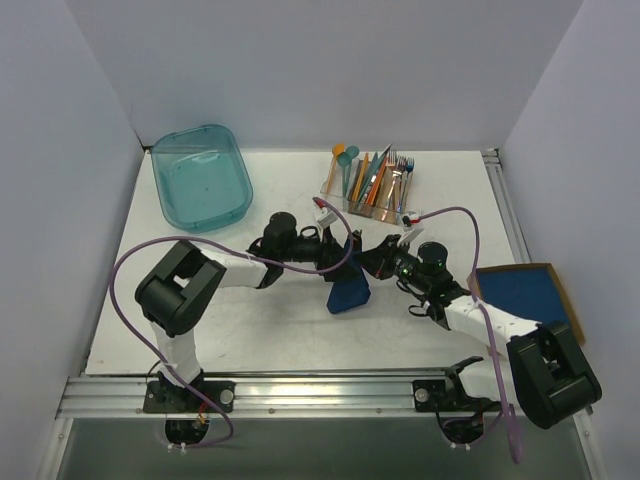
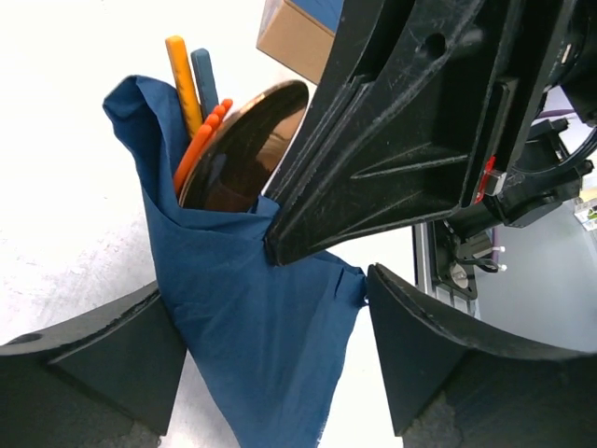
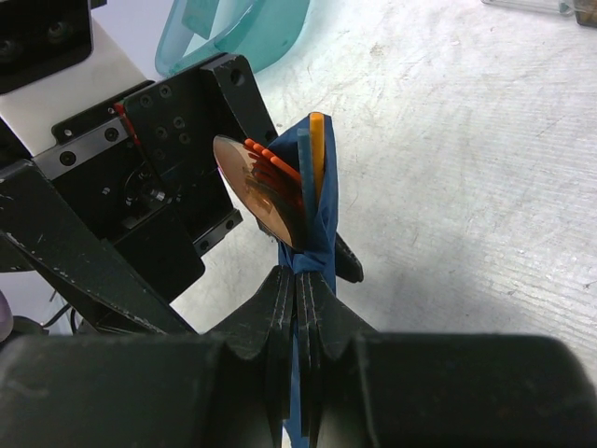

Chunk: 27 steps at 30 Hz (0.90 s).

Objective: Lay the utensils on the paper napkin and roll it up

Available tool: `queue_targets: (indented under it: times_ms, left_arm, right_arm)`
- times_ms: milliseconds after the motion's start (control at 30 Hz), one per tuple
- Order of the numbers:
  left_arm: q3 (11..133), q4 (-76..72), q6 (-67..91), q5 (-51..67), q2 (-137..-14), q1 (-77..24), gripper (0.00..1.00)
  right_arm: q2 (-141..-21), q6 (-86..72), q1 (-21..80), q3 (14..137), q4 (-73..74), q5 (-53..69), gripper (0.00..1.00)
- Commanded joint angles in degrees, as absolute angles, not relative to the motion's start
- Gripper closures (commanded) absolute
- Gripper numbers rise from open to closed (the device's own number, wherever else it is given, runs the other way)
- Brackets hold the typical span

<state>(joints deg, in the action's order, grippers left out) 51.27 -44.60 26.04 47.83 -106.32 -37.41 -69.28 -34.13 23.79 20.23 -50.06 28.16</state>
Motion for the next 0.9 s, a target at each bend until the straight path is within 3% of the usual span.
queue_targets:
  times_ms: [0,100,300,467,600,833,867]
  left_arm:
    - [50.6,-50.8,28.1,50.3,-107.0,-37.4,0.20]
    - [50.5,-50.6,28.2,50.3,-106.8,-37.4,0.22]
    - [50.6,-50.7,28.9,50.7,-107.0,-37.3,0.37]
    - [51.1,-50.8,29.4,51.2,-107.6,-37.2,0.40]
    - [52.1,-50.7,29.7,51.9,-108.4,-37.2,0.52]
    - [54.1,-49.1,29.9,52.6,-109.5,-37.2,0.81]
    - [54.5,-48.9,29.9,52.8,-109.9,-37.2,0.91]
  right_arm:
    - [-69.1,-34.4,24.1,21.4,-54.5,29.3,1.00]
    - [-68.6,-34.5,23.6,21.2,-54.4,28.9,1.00]
    - [-68.9,-34.6,23.5,21.4,-54.2,28.9,1.00]
    - [-69.0,-34.8,23.4,21.6,-54.4,29.0,1.00]
    - [-68.7,-35.0,23.4,21.6,-54.4,29.2,1.00]
    - [-67.9,-35.0,23.6,21.4,-54.0,29.1,1.00]
    - [-67.8,-35.0,23.6,21.4,-53.8,29.1,1.00]
